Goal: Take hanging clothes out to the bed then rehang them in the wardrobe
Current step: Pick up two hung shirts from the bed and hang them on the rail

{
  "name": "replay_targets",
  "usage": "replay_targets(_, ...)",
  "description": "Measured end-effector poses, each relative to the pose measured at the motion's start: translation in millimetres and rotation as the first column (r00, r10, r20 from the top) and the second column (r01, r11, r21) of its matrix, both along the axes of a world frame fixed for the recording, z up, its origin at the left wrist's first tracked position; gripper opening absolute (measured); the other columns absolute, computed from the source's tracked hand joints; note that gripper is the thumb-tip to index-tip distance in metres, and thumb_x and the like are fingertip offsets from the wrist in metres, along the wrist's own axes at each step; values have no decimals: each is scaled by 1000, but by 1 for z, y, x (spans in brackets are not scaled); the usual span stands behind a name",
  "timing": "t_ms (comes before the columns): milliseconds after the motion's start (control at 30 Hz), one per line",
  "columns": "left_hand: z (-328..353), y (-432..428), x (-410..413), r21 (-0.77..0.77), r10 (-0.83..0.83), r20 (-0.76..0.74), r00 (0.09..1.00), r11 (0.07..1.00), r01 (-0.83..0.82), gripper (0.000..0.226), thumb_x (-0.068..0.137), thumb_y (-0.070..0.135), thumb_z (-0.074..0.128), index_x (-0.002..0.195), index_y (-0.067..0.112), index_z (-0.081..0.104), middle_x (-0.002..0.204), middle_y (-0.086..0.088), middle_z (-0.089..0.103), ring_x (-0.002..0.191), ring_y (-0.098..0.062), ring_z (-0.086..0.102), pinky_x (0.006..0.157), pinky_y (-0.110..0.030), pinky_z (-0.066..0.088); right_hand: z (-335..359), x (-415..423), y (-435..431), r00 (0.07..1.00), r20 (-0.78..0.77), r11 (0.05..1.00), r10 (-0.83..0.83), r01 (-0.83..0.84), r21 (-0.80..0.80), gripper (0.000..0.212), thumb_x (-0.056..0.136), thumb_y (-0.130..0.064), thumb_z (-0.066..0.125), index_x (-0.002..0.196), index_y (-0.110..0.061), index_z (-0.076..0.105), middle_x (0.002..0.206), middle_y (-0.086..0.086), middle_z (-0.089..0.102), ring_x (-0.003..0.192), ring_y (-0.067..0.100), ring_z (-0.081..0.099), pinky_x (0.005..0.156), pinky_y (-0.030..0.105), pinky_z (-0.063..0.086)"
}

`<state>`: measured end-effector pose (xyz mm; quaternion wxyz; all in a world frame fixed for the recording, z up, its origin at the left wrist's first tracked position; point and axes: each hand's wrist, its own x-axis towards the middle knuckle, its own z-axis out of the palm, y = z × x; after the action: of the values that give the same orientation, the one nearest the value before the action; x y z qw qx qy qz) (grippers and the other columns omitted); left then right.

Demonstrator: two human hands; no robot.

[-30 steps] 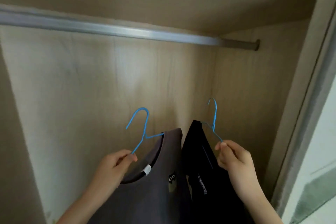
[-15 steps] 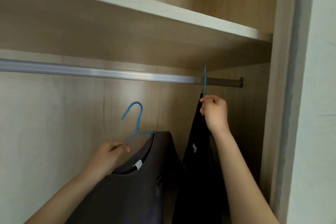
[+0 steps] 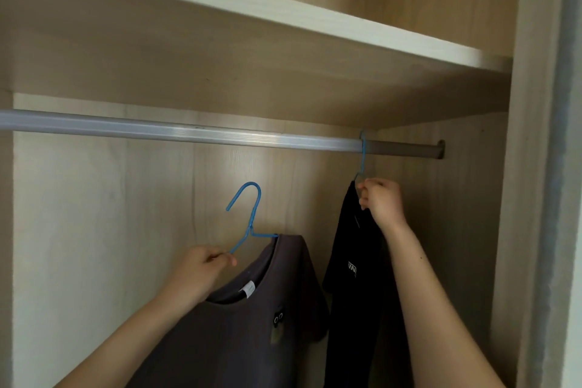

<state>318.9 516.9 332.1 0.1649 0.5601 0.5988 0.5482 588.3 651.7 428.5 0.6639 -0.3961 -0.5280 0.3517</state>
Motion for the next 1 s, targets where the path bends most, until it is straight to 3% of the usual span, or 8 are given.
replay_targets(67,0,4,-3,-19,9,-27,1000,1000,-10,24,92,8,54,74,9,70,31,6,41,30,-3,32,47,-25,22,-7,1,3,1000,0,1000,17,-17,-20,31,97,-4,43,70,-10,56,42,-3,46,34,5,43,38,16,35)
replay_targets(167,2,16,-4,-42,20,-22,1000,999,-21,20,90,11,57,77,8,72,36,6,36,32,-7,30,46,-27,20,-11,2,7,1000,5,999,22,-21,-34,31,98,-5,42,70,-10,55,42,-4,44,35,8,42,37,16,35)
replay_targets(300,14,39,2,-98,-35,170,985,994,53,21,89,4,54,71,9,63,39,5,30,29,-9,23,38,-13,18,-11,1,11,999,-10,999,36,-37,-19,33,96,-2,40,66,-9,53,29,-10,39,25,0,35,33,13,30)
replay_targets(467,48,61,21,-90,-81,303,949,989,114,24,85,-2,58,64,8,51,50,-1,32,28,-5,23,33,-12,18,-14,4,15,999,1,999,32,-32,-25,34,98,-4,40,67,-8,53,28,-9,38,25,0,35,33,15,31)
replay_targets(567,72,70,28,-55,-125,383,915,986,157,15,87,-5,53,74,3,57,54,-1,31,26,-3,23,30,-12,18,-17,6,18,1000,8,999,27,-26,-41,33,99,-6,41,68,-9,55,29,-10,39,25,-1,37,35,15,32)
replay_targets(633,87,74,32,-29,-156,398,904,983,182,14,90,-4,48,84,-1,61,56,0,30,26,-3,23,30,-13,17,-19,5,18,1000,-3,999,29,-29,-45,33,99,-7,41,70,-10,55,29,-11,40,25,-1,37,33,14,31)
replay_targets(1000,130,76,47,48,-264,351,898,963,264,16,92,-3,46,90,-2,61,54,1,31,27,-2,23,31,-14,17,-20,6,16,995,-59,996,80,-82,-40,33,100,-5,38,71,-8,54,31,-8,34,27,0,31,32,15,28)
